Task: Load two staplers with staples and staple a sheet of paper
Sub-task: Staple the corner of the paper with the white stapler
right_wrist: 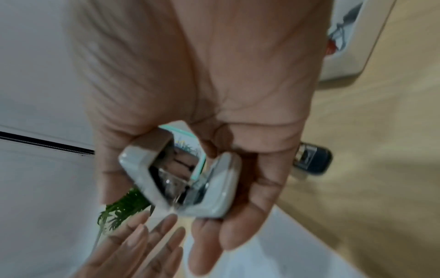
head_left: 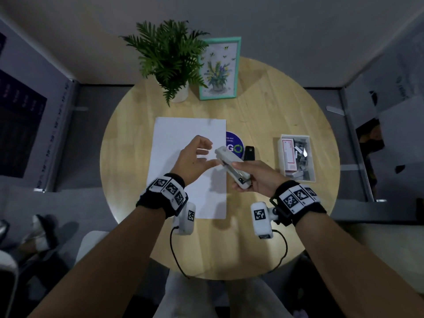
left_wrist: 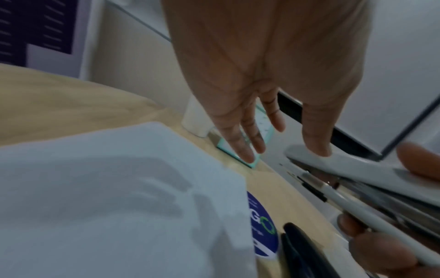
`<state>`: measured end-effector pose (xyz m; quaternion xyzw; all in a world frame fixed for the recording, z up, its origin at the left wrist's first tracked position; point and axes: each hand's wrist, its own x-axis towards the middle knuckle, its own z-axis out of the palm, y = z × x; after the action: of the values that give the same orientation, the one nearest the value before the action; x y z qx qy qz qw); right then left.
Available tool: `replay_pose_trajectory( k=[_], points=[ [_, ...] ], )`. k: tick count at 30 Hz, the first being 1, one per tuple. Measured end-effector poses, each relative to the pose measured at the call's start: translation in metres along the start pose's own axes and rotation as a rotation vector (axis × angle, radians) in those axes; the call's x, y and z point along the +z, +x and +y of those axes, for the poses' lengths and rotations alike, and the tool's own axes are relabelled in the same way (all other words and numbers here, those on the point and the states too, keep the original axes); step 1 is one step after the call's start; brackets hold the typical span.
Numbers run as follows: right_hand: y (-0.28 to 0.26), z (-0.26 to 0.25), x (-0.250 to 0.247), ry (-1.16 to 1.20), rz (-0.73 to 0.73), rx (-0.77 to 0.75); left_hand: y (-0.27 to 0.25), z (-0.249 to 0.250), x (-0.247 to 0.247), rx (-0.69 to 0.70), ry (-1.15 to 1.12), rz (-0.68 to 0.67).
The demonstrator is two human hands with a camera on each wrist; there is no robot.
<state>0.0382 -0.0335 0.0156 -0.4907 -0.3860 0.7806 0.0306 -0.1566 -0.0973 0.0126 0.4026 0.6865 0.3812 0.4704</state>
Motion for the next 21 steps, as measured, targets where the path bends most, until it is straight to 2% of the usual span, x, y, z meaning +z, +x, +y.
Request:
replay_pose_trajectory(
  k=[4,8,11,15,21],
  points=[
    [0.021,-0.003,0.041,0.120,0.085,-0.044,0.013,-0.033,-0.044,-0.144,0.084,0.189],
    [0.054,-0.014,0.084,0.178,0.317,-0.047,0.038,-0.061,-0.090,-0.286,0.165,0.284],
    [0.077,-0.022,0.112,0.095,0.423,-0.062,0.058,-0.071,-0.116,-0.309,0.190,0.275],
    [0.096,-0.019,0.129,-0.050,0.484,-0.069,0.078,-0.080,-0.134,-0.334,0.157,0.234],
    [0.101,-0.013,0.135,-0.114,0.583,-0.043,0.099,-0.084,-0.132,-0.351,0.062,0.167]
  ],
)
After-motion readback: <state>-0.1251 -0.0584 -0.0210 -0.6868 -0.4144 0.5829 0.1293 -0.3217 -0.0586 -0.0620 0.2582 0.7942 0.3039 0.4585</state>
